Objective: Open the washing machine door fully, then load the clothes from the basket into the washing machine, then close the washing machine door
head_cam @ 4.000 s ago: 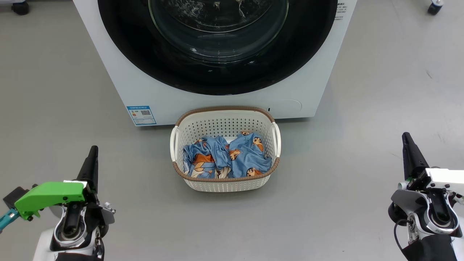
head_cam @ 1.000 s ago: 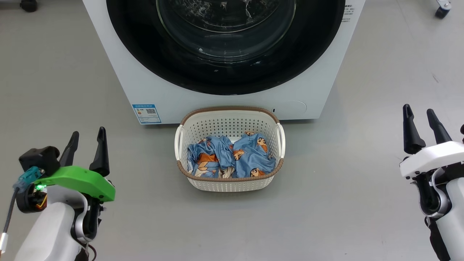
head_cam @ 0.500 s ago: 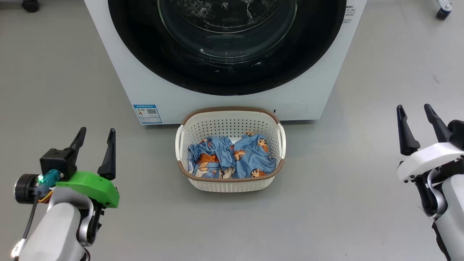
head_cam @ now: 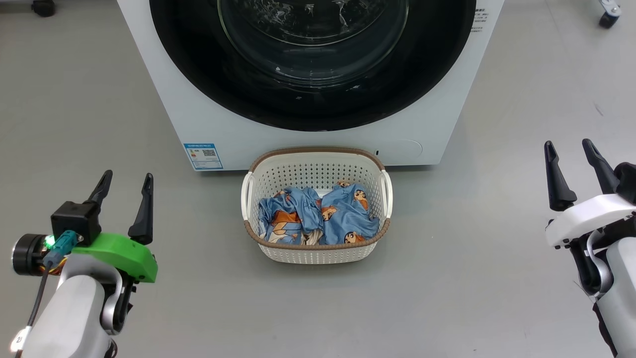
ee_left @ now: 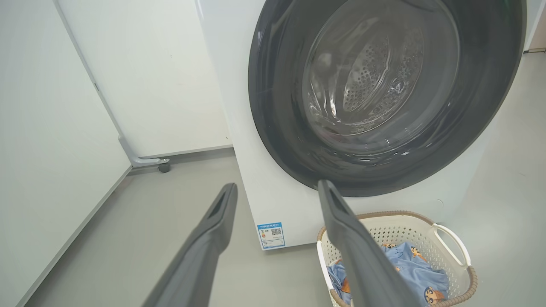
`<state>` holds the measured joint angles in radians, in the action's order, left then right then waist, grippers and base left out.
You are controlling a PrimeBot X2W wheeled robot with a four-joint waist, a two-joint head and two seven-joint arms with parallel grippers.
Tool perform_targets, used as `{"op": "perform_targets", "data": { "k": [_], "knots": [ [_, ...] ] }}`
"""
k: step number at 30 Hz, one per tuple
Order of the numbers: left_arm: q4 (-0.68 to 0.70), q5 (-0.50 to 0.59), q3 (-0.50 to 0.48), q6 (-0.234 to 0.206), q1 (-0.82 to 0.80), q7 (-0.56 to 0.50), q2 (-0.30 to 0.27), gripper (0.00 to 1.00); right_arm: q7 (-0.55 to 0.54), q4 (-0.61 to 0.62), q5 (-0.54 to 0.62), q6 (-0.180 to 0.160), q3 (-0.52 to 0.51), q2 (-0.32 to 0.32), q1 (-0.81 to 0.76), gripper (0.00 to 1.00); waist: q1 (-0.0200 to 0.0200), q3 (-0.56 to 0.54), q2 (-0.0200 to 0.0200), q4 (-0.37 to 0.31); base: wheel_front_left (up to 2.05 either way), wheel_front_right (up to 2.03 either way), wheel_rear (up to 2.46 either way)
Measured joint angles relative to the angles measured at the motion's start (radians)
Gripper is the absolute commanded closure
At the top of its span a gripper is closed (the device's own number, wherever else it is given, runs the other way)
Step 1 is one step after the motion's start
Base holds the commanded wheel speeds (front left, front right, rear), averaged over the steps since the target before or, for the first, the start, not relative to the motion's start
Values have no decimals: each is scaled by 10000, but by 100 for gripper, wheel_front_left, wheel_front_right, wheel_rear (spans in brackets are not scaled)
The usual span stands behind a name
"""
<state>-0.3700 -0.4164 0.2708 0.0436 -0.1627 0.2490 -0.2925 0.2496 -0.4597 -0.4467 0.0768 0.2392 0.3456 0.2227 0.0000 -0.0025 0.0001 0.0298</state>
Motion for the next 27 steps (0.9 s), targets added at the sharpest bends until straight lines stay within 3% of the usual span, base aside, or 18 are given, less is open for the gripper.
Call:
{"op": "perform_targets", "data": {
  "k": [27],
  "knots": [
    [-284,-251,-767,56,3,2,322,0,0,6,0,15,-407,-167,11,0,0,-115,0,-48,0,0,0]
  ]
}}
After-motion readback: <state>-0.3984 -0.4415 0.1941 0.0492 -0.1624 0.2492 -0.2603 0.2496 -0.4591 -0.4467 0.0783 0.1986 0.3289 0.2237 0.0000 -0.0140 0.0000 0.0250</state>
